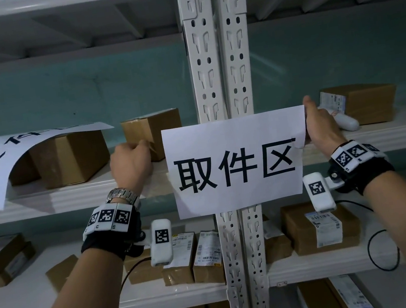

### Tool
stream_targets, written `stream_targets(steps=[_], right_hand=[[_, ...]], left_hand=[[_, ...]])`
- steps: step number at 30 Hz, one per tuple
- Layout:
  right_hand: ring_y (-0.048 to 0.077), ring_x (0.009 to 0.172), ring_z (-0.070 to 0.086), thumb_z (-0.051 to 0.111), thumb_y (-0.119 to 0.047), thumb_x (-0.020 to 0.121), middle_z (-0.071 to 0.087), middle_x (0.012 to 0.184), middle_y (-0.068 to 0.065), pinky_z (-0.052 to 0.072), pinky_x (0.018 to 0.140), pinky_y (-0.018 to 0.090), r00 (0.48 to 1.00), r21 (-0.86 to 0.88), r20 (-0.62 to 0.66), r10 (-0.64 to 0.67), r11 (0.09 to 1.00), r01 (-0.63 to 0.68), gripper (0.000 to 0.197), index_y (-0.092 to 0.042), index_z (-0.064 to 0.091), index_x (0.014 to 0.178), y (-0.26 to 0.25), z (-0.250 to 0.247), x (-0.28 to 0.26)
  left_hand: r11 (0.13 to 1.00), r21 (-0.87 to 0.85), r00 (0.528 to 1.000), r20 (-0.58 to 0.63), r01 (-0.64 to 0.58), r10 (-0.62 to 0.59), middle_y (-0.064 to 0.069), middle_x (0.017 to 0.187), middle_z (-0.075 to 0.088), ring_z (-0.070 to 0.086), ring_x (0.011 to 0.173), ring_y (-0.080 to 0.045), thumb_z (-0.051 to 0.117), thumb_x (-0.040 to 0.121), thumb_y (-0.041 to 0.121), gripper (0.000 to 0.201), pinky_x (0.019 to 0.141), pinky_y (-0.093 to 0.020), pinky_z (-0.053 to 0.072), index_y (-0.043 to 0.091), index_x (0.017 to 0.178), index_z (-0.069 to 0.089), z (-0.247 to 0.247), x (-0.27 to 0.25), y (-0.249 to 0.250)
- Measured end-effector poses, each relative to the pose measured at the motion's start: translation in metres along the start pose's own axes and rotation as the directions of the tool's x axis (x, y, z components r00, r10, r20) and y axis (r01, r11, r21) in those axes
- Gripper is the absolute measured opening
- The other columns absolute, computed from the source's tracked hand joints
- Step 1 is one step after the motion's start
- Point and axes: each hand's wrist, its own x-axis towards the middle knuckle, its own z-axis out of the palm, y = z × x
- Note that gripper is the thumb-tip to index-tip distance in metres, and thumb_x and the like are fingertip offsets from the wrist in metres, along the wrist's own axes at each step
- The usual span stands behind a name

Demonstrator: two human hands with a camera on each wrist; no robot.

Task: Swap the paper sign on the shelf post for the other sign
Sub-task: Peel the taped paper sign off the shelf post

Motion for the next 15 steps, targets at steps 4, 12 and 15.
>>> stream_targets(steps=[4, 12, 15], right_hand=[[0.032, 0.116, 0.060, 0.017, -0.069, 0.096, 0.067, 0.123, 0.016, 0.043, 0.106, 0.044, 1.000, 0.003, -0.014, 0.004, 1.000, -0.004, 0.081, -0.010, 0.068, 0.117, -0.0003, 0.0006, -0.0013], [0.033, 0.117, 0.058, 0.015, -0.073, 0.090, 0.065, 0.127, 0.015, 0.041, 0.108, 0.046, 1.000, 0.003, -0.018, 0.012, 1.000, -0.012, 0.087, -0.009, 0.066, 0.120, -0.0024, 0.0017, -0.0067], [0.031, 0.113, 0.057, 0.017, -0.063, 0.101, 0.064, 0.124, 0.017, 0.041, 0.100, 0.039, 1.000, -0.025, -0.025, -0.014, 1.000, 0.013, 0.074, -0.008, 0.065, 0.114, -0.0008, 0.0027, -0.0043]], left_hand=[[1.000, -0.003, 1.000, 0.015, -0.007, 0.007, -0.009, 0.064, 0.057, 0.053, 0.060, -0.023, 0.048, 0.080, 0.031, 0.028, 0.063, -0.035, 0.045, 0.011, 0.067, 0.062, -0.0002, -0.0018, 0.0003], [0.999, -0.023, 1.000, -0.005, -0.030, 0.030, -0.009, 0.064, 0.055, 0.051, 0.060, -0.023, 0.050, 0.081, 0.029, 0.024, 0.061, -0.037, 0.045, 0.014, 0.063, 0.056, 0.0002, -0.0020, -0.0013], [0.995, -0.070, 0.996, -0.050, -0.075, 0.071, -0.008, 0.060, 0.050, 0.044, 0.058, -0.020, 0.054, 0.086, 0.022, 0.025, 0.060, -0.032, 0.039, 0.012, 0.064, 0.056, 0.0007, -0.0015, -0.0062]])
